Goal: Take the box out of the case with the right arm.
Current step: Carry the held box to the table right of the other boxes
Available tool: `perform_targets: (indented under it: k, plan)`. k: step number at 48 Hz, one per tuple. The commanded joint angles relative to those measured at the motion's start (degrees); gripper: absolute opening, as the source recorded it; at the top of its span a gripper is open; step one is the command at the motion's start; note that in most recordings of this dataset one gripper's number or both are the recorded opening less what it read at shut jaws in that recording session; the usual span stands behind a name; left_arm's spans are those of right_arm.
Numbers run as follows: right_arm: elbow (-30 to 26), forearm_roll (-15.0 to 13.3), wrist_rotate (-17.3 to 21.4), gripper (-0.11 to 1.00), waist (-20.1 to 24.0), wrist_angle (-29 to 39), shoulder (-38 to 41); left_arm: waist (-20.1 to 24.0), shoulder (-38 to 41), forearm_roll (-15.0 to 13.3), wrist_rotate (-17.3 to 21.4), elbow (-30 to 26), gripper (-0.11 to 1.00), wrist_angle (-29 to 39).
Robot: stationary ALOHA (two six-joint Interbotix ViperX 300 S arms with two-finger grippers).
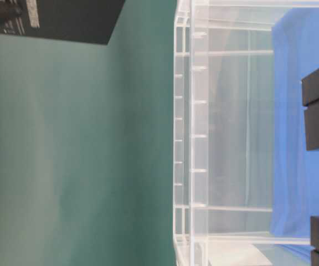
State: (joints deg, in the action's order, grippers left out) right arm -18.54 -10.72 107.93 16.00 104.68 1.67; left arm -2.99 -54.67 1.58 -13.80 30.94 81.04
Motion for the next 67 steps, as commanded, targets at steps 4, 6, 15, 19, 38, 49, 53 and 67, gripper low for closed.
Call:
perform_targets:
  k: [4, 6, 15, 19, 38, 49, 53, 67]
  plan:
    - [-1.3, 0.6, 2.1, 0.65, 2.8, 0.0, 0.0, -0.1, 0.4, 0.2, 0.1, -0.6, 0.0, -0.3]
    - [-1.4, 0.8, 2.4, 0.65, 3.2, 0.1, 0.3, -0.2, 0.4, 0.1, 0.1, -0.6, 0.0, -0.3]
    - [-1.5, 0.9, 2.4, 0.65, 3.3, 0.2, 0.5, -0.2, 0.4, 0.1, 0.0, -0.7, 0.0, -0.3]
    - [-1.4, 1.0, 2.4, 0.65, 3.3, 0.3, 0.5, -0.1, 0.4, 0.1, 0.0, -0.7, 0.0, -0.3]
    - [-1.1, 1.0, 2.5, 0.65, 3.3, 0.3, 0.5, -0.2, 0.4, 0.1, -0.1, -0.7, 0.0, -0.4]
    - [2.3, 2.4, 2.7, 0.65, 3.3, -1.1, 1.8, -0.1, 0.4, 0.1, -0.3, -0.8, 0.0, -0.4]
    - [4.8, 3.5, 3.0, 0.65, 3.3, -3.7, 2.2, -0.1, 0.4, 0.1, -0.3, -0.7, 0.0, -0.4]
    - [17.3, 6.3, 6.4, 0.65, 3.3, -19.2, 2.4, -0.1, 0.5, 0.1, -0.3, -0.8, 0.0, -0.4]
